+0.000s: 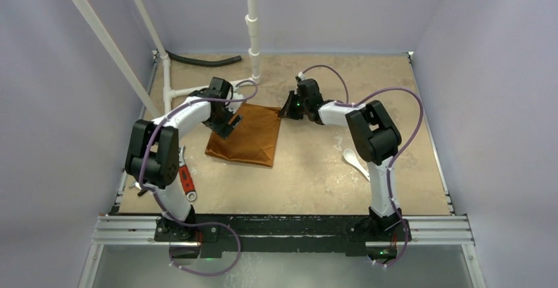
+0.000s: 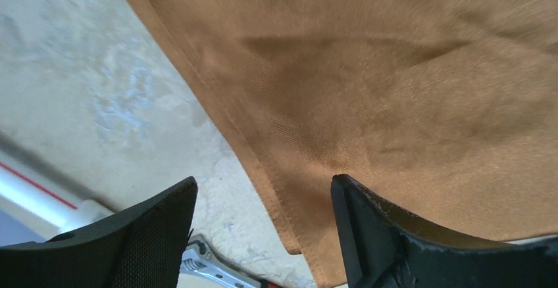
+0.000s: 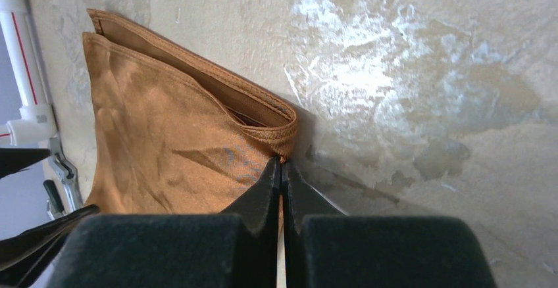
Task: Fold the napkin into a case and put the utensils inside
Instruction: Rotate the square-folded napkin at the center of the board.
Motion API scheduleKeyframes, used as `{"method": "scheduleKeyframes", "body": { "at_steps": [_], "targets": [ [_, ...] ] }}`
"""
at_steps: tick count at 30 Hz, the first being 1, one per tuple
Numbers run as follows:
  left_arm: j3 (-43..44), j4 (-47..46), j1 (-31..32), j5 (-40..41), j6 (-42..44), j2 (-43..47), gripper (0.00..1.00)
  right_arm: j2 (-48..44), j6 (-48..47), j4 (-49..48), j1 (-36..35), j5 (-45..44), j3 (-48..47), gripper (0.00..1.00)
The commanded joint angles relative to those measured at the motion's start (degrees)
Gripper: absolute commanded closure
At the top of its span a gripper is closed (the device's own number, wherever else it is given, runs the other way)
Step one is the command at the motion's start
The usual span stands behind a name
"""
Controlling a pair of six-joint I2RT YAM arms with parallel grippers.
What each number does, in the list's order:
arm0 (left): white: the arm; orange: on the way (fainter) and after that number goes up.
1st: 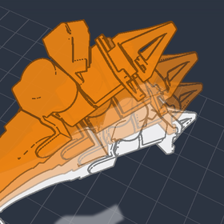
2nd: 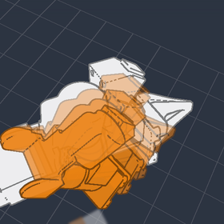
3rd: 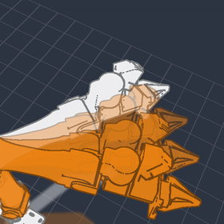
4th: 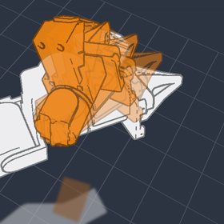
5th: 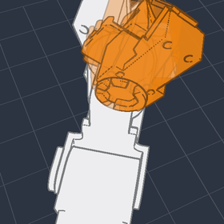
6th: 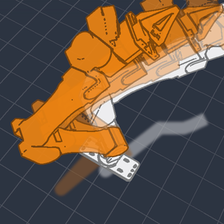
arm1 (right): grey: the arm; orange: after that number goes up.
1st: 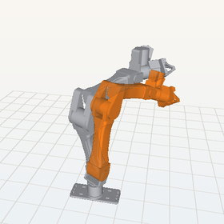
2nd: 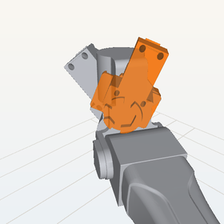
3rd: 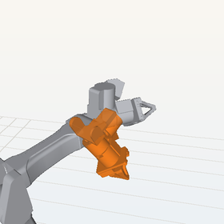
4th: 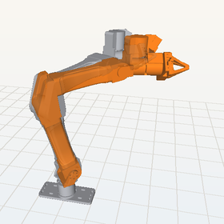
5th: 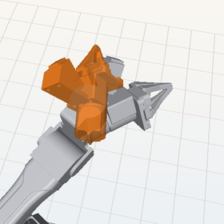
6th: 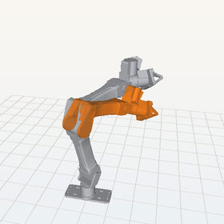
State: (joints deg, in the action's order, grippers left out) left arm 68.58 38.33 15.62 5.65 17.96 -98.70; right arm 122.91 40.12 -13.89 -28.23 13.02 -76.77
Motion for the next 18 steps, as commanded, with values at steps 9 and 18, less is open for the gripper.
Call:
{"method": "scheduleKeyframes", "body": {
  "at_steps": [9, 18],
  "targets": [
    [-4.41, 0.24, -3.62, -1.3, 2.5, -0.04, 0.41, -7.57, 1.07, -0.74, 0.01, -6.14, 10.18, 1.0],
    [-2.95, -6.5, -3.63, -12.03, 3.16, -5.19, 0.43, -18.63, 0.33, -1.62, -0.08, -9.38, 25.06, 1.0]
  ]
}}
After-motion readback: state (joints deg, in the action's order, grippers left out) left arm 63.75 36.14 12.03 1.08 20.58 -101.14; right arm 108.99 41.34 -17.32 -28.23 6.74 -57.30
